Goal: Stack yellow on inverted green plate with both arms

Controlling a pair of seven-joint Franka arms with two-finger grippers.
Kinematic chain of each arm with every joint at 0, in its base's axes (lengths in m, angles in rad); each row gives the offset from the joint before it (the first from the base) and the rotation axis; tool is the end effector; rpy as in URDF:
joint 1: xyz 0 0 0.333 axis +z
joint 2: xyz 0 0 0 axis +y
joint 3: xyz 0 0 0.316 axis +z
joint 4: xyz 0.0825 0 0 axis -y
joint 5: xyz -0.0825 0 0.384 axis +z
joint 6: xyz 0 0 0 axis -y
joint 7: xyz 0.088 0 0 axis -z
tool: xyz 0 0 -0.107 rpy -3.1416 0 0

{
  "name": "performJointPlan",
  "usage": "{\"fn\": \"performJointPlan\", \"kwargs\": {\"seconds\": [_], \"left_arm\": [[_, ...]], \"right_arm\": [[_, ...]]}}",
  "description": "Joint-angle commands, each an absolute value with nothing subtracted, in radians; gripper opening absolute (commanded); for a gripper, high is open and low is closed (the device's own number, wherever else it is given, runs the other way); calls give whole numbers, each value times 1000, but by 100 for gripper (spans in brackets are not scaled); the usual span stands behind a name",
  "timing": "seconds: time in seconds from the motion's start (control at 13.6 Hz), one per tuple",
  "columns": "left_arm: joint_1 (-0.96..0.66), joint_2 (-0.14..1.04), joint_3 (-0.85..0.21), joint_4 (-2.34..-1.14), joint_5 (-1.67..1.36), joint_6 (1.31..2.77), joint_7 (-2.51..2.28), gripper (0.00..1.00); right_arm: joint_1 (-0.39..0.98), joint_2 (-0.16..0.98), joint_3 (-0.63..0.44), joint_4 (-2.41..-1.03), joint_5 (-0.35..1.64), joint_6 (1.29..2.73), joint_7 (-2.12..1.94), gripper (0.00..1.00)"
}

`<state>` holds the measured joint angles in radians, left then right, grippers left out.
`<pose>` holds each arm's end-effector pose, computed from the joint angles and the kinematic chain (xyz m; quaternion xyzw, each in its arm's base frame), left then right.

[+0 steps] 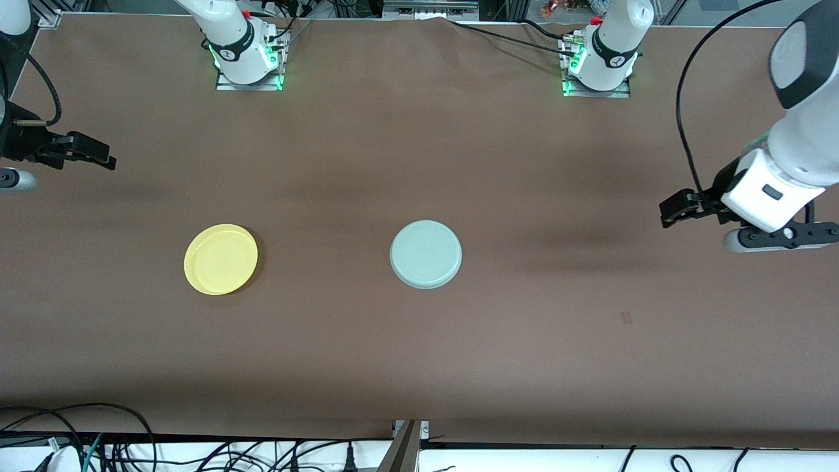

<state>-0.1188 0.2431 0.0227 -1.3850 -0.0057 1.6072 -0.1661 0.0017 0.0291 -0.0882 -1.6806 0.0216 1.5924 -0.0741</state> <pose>0.6268 -0.0627 0.5714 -0.9993 -0.0348 0.0103 0.0012 0.5564 -0.0454 0.5585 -0.9982 0.0071 0.0576 0.0141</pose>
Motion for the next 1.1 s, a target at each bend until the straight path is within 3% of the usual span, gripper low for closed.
{"fn": "performJointPlan", "kwargs": {"seconds": [0.0, 0.74, 1.03], "left_arm": [[-97, 201, 26, -1417, -37, 1589, -103, 100], [-75, 184, 28, -1437, -21, 1563, 8, 100], [-71, 157, 29, -1439, -20, 1562, -1, 100]], "right_arm": [[-2, 25, -86, -1672, 15, 1574, -80, 100], [6, 31, -84, -1667, 8, 1580, -66, 100], [-15, 197, -95, -1674, 23, 1701, -63, 100]]}}
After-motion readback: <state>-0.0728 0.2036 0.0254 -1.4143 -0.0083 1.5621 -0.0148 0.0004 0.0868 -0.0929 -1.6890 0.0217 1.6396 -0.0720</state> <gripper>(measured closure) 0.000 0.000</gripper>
